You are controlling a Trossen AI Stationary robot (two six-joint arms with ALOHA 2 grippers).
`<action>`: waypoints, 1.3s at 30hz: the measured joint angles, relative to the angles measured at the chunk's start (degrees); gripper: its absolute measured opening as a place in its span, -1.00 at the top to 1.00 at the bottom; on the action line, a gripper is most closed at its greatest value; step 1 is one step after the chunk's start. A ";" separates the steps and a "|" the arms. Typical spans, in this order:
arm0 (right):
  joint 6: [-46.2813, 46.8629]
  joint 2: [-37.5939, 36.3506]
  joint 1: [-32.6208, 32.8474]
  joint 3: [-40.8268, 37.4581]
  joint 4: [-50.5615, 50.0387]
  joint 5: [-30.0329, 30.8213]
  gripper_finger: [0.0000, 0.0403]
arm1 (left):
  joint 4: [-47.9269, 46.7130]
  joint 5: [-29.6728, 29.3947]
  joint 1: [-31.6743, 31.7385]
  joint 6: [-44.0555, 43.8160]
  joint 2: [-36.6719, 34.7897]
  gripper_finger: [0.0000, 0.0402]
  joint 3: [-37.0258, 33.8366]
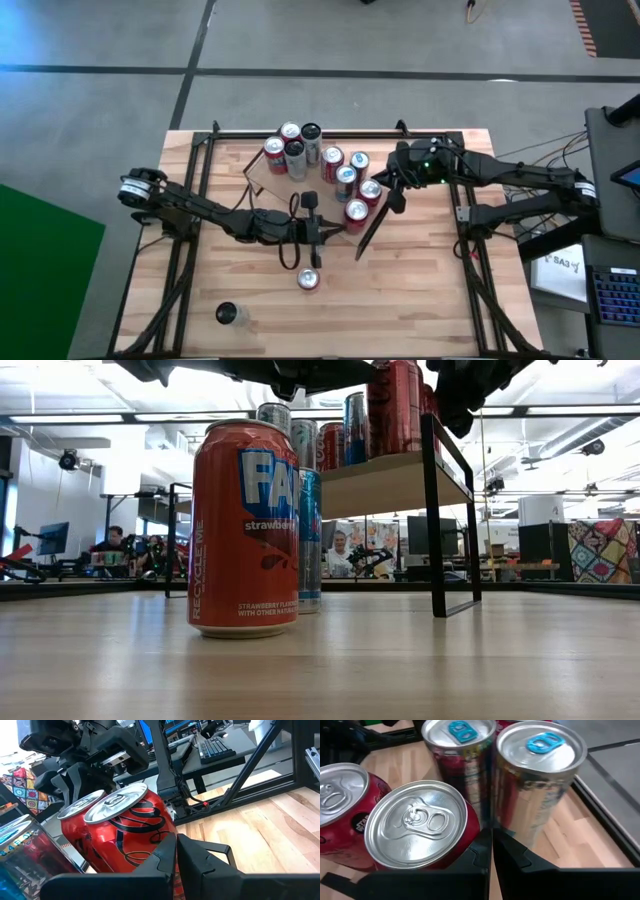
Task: Place canned beverage on shelf
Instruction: Adjust the red/black soda can on the shelf, then adjust the silver/blue soda cans on the shelf
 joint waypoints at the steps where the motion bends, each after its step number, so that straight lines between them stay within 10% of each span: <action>1: 0.01 0.22 -0.02 0.00 0.21 -0.72 0.96 | 0.00 0.00 -0.02 0.00 -0.04 1.00 0.00; 39: 3.21 1.36 0.00 4.74 -5.61 1.05 0.96 | -14.70 -1.62 -0.17 0.22 -12.10 1.00 -0.78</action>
